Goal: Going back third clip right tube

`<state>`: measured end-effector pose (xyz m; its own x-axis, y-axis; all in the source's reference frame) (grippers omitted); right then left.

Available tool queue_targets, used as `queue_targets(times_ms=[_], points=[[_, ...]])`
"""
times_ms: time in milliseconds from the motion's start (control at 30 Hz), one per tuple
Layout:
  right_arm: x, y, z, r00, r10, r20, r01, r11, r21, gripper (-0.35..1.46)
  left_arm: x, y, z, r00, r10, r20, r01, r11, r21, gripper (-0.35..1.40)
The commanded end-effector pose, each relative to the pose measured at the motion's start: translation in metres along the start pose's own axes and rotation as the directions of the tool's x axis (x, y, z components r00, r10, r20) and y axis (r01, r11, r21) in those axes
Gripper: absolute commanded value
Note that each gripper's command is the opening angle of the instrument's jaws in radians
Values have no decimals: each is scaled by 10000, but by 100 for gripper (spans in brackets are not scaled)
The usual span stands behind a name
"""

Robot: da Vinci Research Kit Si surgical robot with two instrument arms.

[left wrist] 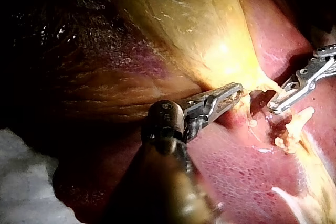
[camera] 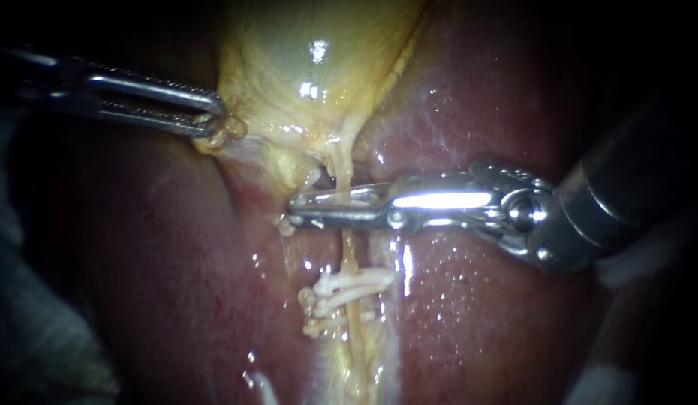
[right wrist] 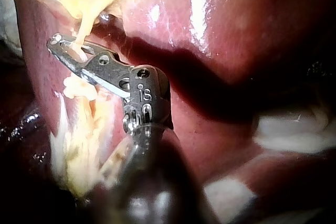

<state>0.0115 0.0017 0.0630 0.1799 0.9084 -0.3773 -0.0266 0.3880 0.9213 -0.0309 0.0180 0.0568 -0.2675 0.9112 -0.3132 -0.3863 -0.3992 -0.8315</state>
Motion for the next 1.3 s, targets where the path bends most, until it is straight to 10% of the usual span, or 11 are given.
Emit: queue_targets(times_ms=[33, 267, 500, 900, 1300], points=[[-2, 2, 3, 9999, -16, 106, 14, 9999, 133, -21, 0, 0, 0, 10000, -3, -13, 3, 10000, 17, -35], [-26, 31, 27, 9957, -866, 340, 862, 9962, 145, 42, 0, 0, 0, 10000, -1, -15, 1, 10000, 20, -35], [-45, 57, 24, 9924, -1206, 262, 1208, 9927, -68, 44, 0, 0, 0, 10000, 0, -15, 0, 10000, 20, -35], [-44, 59, 17, 9894, -1433, 219, 1436, 9895, -131, 45, 0, 0, 0, 10000, 1, -13, -1, 10000, 18, -35], [-44, 66, 15, 9933, 1150, 107, -1148, 9931, -239, 43, -1, 0, 0, 10000, 2, -16, -2, 10000, 22, -35]])
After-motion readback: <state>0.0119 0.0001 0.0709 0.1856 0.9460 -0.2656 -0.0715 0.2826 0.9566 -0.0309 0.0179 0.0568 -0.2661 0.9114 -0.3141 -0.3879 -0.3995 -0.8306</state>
